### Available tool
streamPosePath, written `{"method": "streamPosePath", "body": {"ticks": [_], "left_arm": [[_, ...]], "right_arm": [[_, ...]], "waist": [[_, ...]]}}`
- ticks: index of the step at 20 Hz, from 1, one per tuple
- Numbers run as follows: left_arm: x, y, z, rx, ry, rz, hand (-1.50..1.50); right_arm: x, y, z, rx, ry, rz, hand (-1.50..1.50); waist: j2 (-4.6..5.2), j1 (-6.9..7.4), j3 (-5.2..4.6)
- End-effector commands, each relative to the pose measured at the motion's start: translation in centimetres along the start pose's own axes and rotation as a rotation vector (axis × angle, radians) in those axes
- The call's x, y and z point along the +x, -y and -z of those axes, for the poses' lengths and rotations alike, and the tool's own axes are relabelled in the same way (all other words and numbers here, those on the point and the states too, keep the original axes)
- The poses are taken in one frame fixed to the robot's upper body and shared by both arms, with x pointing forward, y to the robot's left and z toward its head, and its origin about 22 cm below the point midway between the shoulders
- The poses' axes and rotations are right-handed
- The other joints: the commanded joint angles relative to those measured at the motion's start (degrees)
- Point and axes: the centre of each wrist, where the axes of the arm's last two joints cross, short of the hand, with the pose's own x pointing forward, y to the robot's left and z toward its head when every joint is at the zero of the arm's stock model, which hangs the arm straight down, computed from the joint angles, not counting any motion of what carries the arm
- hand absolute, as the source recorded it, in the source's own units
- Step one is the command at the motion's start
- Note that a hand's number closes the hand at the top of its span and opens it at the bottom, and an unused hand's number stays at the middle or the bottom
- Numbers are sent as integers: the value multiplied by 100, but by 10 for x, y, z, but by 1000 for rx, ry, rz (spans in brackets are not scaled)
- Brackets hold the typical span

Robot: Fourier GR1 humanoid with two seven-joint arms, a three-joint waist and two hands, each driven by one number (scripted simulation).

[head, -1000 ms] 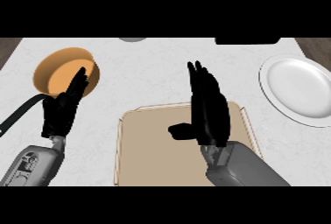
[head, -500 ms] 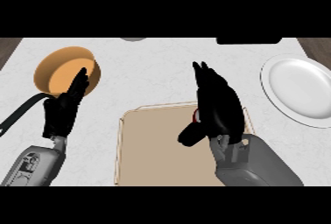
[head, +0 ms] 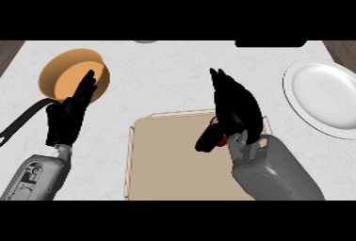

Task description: Pick the can from the tray and place it in the plate

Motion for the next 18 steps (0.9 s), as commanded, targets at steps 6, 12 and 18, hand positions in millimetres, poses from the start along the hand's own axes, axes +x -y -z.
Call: {"method": "streamPosePath", "body": {"ticks": [6, 12, 18], "left_arm": [[-5, 0, -3, -1, 1, -12, 0], [5, 3, 7, 20, 9, 5, 0], [4, 4, 0, 11, 2, -8, 0]], "right_arm": [[-21, -22, 33, 115, -227, -124, -150], [-14, -51, 27, 165, -235, -159, -150], [-37, -50, 40, 181, -279, -155, -150]], "waist": [[19, 33, 3], [13, 20, 4], [14, 27, 5]]}}
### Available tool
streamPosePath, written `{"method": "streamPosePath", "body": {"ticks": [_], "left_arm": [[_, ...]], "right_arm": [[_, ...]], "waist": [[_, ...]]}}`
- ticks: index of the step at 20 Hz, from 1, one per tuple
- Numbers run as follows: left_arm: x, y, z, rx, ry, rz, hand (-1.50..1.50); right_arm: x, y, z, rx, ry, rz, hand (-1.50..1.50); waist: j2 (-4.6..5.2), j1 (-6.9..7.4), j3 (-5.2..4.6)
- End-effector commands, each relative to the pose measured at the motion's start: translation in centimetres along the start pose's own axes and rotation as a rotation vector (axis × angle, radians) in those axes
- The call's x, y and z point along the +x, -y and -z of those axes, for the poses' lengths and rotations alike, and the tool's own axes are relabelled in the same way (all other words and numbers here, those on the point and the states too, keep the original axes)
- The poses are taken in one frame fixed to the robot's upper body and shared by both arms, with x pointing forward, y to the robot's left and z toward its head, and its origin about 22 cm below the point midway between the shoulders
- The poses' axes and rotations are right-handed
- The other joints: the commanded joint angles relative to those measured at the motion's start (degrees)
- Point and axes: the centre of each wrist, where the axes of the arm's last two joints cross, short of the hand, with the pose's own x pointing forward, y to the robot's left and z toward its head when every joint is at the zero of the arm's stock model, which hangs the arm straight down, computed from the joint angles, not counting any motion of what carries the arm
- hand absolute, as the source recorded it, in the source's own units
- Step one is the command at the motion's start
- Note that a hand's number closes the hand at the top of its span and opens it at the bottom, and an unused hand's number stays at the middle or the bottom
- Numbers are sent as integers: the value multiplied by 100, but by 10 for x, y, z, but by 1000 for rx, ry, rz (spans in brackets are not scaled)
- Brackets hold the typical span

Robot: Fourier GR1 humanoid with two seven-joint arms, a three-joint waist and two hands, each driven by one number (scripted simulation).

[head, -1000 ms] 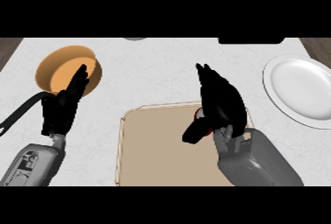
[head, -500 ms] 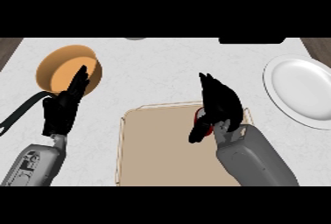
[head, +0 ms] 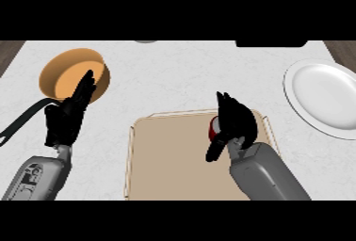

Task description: Pick the can from the tray and place it in the plate

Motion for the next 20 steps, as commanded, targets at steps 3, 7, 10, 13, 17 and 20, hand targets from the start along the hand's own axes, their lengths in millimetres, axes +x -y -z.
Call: {"method": "streamPosePath", "body": {"ticks": [3, 7, 10, 13, 17, 20], "left_arm": [[-13, -7, 1, -30, -4, -11, 0], [7, -7, -13, -4, 8, 17, 0], [18, -11, -5, -4, -1, 15, 0], [-1, 6, -14, -23, -15, -14, 0], [5, 14, -4, 10, -19, -4, 0], [-7, -1, -5, 52, -26, -15, 0]], "right_arm": [[-3, -15, 10, 41, -113, -38, -150], [-32, -8, 24, -31, -79, -58, 150], [-15, -10, 2, -63, -73, -52, 150], [-21, -1, 12, -98, -69, -71, 150], [-91, 26, 27, -122, -40, -109, 150], [-183, 63, 41, -110, -37, -146, 150]], "waist": [[7, -2, 0], [-1, 20, 2], [-5, 0, 2], [-1, 9, 1], [-14, -71, 5], [31, -464, 45]]}}
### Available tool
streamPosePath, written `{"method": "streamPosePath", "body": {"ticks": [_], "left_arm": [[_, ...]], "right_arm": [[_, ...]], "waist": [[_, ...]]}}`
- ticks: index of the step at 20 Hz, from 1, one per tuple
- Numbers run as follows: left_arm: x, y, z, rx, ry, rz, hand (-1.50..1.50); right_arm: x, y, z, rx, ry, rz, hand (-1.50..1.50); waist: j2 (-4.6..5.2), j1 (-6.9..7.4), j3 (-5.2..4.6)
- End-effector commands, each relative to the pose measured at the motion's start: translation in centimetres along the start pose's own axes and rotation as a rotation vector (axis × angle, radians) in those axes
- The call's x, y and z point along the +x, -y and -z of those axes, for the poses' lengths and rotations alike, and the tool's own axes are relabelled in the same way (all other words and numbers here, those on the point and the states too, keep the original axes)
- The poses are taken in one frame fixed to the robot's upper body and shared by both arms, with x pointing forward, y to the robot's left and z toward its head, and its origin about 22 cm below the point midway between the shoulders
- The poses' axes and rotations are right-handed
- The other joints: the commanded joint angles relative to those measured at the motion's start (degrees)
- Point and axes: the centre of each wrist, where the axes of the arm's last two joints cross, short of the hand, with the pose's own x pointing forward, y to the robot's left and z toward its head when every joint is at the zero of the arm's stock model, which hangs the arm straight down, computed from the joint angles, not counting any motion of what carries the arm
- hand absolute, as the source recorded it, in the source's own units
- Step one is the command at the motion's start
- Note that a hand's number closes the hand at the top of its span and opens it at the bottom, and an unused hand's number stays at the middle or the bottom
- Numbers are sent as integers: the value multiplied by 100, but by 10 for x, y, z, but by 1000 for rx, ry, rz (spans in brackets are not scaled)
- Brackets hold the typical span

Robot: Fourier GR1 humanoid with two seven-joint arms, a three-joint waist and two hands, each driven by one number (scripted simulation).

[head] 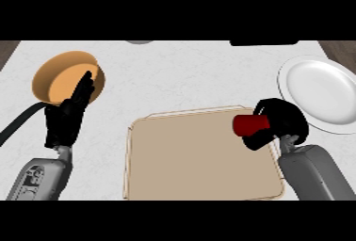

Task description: Pick the can from the tray and place it in the plate

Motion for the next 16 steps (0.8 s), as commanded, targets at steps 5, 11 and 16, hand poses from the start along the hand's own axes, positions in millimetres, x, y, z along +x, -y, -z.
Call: {"method": "streamPosePath", "body": {"ticks": [5, 11, 16], "left_arm": [[-12, -15, -9, 53, -32, 0, 0], [-9, -11, -10, 57, -21, -19, 0], [-11, -8, -13, 17, -5, -12, 0]], "right_arm": [[-163, 81, 9, -99, 33, -37, 150], [-227, 149, -7, -399, 236, 82, 150], [-283, 170, -21, -551, 426, 182, 150]], "waist": [[25, -396, 70], [-21, -309, 95], [32, -108, 76]]}}
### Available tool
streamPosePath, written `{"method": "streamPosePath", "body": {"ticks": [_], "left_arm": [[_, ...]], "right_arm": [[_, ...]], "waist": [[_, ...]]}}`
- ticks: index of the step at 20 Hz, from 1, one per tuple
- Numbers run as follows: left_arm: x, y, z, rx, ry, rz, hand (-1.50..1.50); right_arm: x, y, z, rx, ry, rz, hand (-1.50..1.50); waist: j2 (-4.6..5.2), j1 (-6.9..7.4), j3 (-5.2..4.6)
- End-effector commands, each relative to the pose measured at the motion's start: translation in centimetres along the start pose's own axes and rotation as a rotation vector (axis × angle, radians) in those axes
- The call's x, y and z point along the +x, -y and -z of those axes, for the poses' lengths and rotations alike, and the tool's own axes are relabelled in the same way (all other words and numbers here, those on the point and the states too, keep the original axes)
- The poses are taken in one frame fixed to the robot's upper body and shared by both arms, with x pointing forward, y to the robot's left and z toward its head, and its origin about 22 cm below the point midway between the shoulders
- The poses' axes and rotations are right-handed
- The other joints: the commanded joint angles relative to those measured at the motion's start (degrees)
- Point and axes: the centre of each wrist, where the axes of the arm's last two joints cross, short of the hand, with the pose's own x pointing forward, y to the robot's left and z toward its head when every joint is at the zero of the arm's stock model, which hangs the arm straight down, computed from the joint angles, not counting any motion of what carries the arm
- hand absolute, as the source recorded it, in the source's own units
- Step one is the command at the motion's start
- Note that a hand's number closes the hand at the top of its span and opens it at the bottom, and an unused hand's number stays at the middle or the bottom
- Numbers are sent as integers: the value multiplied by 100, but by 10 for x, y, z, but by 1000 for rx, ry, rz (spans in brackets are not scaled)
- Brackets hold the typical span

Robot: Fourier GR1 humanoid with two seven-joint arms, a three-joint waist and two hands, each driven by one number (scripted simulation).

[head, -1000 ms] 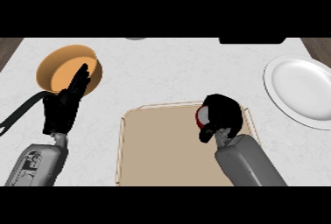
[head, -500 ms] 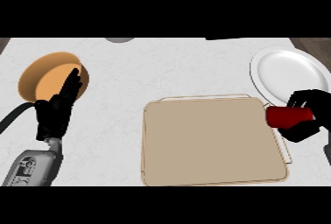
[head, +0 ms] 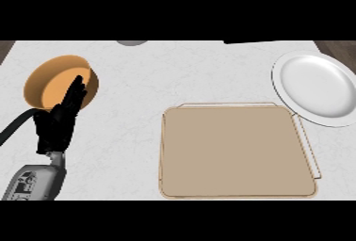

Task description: Pick the can from the tray and place it in the plate

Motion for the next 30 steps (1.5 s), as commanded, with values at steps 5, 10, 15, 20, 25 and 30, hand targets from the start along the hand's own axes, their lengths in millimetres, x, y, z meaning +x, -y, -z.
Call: {"method": "streamPosePath", "body": {"ticks": [5, 10, 15, 20, 25, 30], "left_arm": [[9, 15, 6, -79, 31, 7, 0], [13, 32, 9, -103, 59, 7, 0], [6, 14, 13, -117, 47, 8, 0], [16, 17, 17, -112, 55, 11, 0], [24, 38, 22, -127, 51, 17, 0], [12, 36, 16, -126, 48, 5, 0]], "right_arm": [[-72, 63, -28, -144, 285, 163, 150], [-101, 59, -27, -63, 284, 253, 150], [-81, 15, 14, 21, 295, 278, 150], [-55, -16, 49, 79, 324, 289, 150], [-40, -60, 60, 124, 318, 73, 150], [-27, -103, 68, 215, 187, 145, 150]], "waist": [[91, 393, -35], [94, 670, -59], [76, 713, -71], [55, 645, -75], [74, 654, -71], [77, 678, -72]]}}
